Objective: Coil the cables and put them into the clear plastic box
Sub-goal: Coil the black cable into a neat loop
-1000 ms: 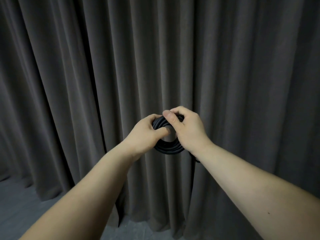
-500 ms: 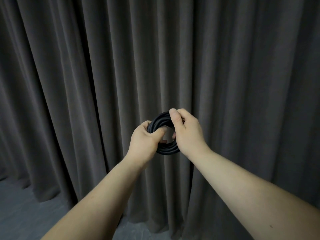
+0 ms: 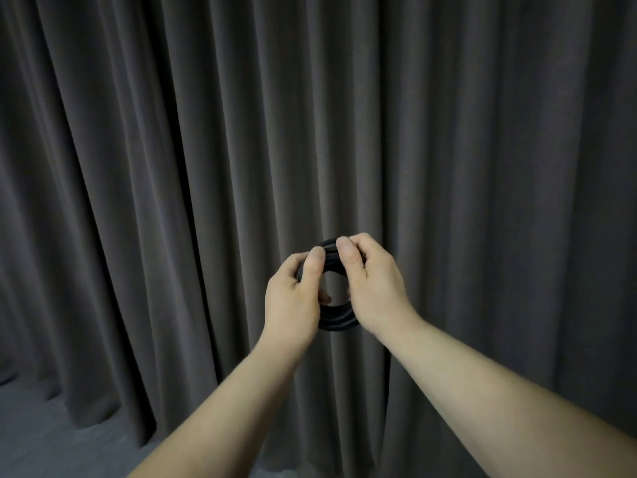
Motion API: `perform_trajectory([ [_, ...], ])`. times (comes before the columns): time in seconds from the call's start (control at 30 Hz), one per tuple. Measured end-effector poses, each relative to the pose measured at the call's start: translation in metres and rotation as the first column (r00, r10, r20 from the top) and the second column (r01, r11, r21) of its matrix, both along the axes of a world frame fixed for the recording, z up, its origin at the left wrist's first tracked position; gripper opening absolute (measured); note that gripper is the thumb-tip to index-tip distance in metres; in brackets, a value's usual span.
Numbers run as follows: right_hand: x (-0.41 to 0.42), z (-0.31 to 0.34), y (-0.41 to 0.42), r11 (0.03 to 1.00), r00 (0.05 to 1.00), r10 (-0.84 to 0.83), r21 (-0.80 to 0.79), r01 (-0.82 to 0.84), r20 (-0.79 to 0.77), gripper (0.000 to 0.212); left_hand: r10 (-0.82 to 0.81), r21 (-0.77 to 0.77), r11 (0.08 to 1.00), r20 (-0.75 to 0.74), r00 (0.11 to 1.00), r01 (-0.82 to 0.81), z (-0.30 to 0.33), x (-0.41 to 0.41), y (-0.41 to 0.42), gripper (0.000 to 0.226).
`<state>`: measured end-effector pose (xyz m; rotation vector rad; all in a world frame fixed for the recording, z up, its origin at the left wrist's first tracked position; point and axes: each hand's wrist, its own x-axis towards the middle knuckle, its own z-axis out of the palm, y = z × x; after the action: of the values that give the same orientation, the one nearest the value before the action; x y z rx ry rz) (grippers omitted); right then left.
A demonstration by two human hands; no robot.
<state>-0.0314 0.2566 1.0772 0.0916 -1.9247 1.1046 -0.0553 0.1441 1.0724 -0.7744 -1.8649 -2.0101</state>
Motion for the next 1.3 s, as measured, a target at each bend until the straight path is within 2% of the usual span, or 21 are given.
perform_trajectory([
  [0.17, -0.001, -0.005, 0.001, 1.000, 1.000, 0.008, 0.000, -0.008, -0.009, 0.023, 0.012, -0.064, 0.998, -0.168, 0.986, -0.023, -0.011, -0.004, -0.001, 0.015],
  [0.33, 0.000, -0.004, 0.003, 1.000, 1.000, 0.015, -0.026, -0.015, -0.014, 0.030, -0.070, -0.145, 0.989, -0.279, 0.958, 0.030, -0.018, -0.005, -0.006, 0.040],
  [0.53, -0.003, -0.006, 0.003, 0.997, 0.999, 0.049, -0.067, -0.047, 0.022, 0.033, -0.078, -0.128, 0.990, -0.221, 0.972, 0.050, -0.017, -0.007, -0.007, 0.035],
  [0.7, -0.003, -0.004, 0.005, 0.997, 0.996, 0.077, -0.017, -0.077, 0.041, 0.035, -0.086, -0.090, 0.994, -0.219, 0.972, 0.067, -0.014, -0.012, -0.007, 0.026],
  [0.8, -0.010, -0.002, 0.008, 0.970, 0.980, 0.188, -0.169, -0.175, 0.063, 0.040, -0.048, -0.081, 0.996, -0.247, 0.968, 0.028, -0.010, -0.017, -0.009, 0.024],
  [0.87, -0.010, -0.001, 0.014, 0.925, 0.961, 0.268, -0.299, -0.235, 0.074, 0.031, 0.000, -0.031, 0.999, -0.220, 0.976, -0.007, -0.008, -0.022, -0.013, 0.023],
  [0.93, -0.005, -0.004, 0.022, 0.914, 0.931, 0.318, -0.318, -0.251, 0.180, 0.024, 0.066, 0.017, 0.998, -0.189, 0.980, -0.064, -0.006, -0.029, -0.019, 0.021],
  [1.0, -0.002, -0.010, 0.029, 0.966, 0.895, 0.234, -0.199, -0.167, 0.379, 0.026, 0.106, 0.058, 0.993, -0.154, 0.982, -0.098, -0.005, -0.036, -0.025, 0.019],
  [1.07, -0.003, -0.016, 0.032, 0.993, 0.865, 0.113, -0.095, -0.075, 0.488, 0.019, 0.116, 0.095, 0.990, -0.113, 0.987, -0.106, -0.003, -0.040, -0.029, 0.016],
  [1.17, -0.008, -0.017, 0.039, 0.990, 0.888, -0.140, 0.053, 0.130, 0.437, 0.015, 0.113, 0.115, 0.988, -0.098, 0.989, -0.102, -0.001, -0.043, -0.031, 0.018],
  [1.3, -0.003, -0.008, 0.045, 0.887, 0.837, -0.448, 0.272, 0.373, 0.314, 0.017, 0.121, 0.119, 0.987, -0.102, 0.987, -0.109, -0.004, -0.041, -0.033, 0.021],
])
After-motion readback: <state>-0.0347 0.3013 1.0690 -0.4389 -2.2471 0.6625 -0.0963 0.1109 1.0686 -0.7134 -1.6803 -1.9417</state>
